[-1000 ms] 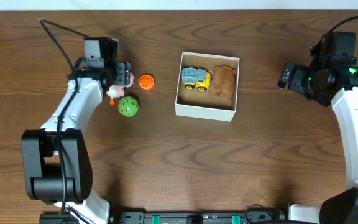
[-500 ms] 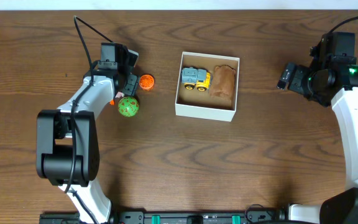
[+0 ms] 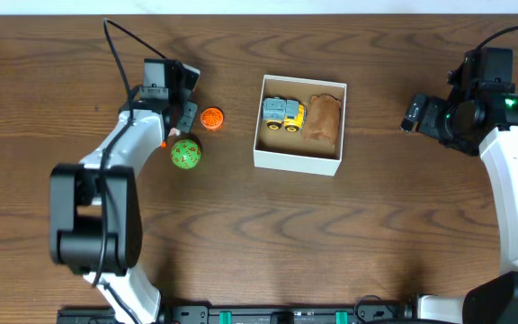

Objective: Pack container
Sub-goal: 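Reach the left gripper to the white-and-pink duck and grasp it, then carry the duck with the left gripper into the box and release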

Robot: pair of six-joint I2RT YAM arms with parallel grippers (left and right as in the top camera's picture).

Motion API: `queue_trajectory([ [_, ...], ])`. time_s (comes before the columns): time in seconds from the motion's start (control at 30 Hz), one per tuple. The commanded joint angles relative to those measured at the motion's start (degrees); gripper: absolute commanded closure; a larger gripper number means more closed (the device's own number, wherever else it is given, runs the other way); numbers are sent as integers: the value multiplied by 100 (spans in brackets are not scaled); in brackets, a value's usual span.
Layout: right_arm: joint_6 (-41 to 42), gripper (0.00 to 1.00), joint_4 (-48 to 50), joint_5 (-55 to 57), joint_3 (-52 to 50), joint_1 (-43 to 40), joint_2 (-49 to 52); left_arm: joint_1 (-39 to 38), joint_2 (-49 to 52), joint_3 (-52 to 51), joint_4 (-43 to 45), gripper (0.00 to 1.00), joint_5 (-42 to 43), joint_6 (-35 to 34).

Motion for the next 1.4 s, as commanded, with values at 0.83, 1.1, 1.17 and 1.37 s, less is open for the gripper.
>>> queue_trajectory([
  [0.83, 98, 1, -72, -354, -24, -15, 22, -3797, -629, 90, 201, 94, 37, 39],
  [1.1, 98, 1, -122, -376, -24, -15, 22, -4103, -181, 90, 369, 94, 42, 323],
  [1.17, 98, 1, -125, -378, -24, -15, 22, -4164, -181, 92, 391, 94, 39, 428],
  [1.37, 98, 1, -138, -393, -24, 42, 22, -4205, -258, 98, 466, 51, -52, 466],
])
